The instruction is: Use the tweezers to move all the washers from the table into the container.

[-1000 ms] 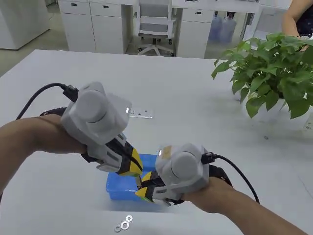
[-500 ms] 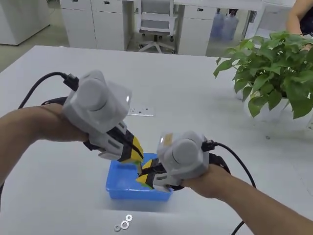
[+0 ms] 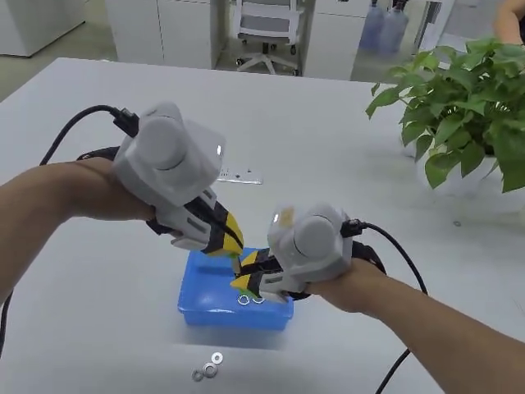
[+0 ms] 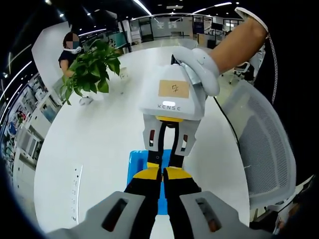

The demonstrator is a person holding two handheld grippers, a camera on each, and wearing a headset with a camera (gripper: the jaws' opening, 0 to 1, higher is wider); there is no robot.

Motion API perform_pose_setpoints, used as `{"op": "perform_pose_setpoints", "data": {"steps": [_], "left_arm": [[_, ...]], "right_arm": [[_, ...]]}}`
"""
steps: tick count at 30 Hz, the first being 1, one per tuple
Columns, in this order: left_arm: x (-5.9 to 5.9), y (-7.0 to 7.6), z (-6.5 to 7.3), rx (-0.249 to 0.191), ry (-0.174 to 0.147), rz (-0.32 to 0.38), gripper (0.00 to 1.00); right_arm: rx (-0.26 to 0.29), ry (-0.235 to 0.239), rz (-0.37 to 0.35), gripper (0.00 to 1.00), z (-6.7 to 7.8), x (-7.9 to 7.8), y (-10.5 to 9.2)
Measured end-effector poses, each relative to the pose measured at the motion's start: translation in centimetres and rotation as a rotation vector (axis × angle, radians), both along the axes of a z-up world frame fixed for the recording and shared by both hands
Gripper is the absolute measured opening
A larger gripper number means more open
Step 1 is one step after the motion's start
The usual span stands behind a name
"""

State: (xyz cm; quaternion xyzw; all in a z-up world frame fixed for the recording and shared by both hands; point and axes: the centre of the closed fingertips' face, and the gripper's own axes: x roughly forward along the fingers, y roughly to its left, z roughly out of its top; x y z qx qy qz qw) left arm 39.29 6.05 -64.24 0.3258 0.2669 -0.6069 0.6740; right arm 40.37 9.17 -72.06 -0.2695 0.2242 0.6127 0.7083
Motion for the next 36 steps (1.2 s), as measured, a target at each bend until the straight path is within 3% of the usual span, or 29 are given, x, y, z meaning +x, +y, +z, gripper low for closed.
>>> {"op": "perform_pose_setpoints", "data": {"steps": [14,36], "left_arm": [[1.5,0.3,-2.3,0.018,0.029,0.012,0.06],[2.4,0.6,-5.5,0.025,0.081,0.021,0.06]], "right_arm": [[-0.015,0.041,0.007,0.11,-2.2,1.2,0.5],[-0.059,0.104,0.024,0.11,-5.7,1.7,0.6]]}}
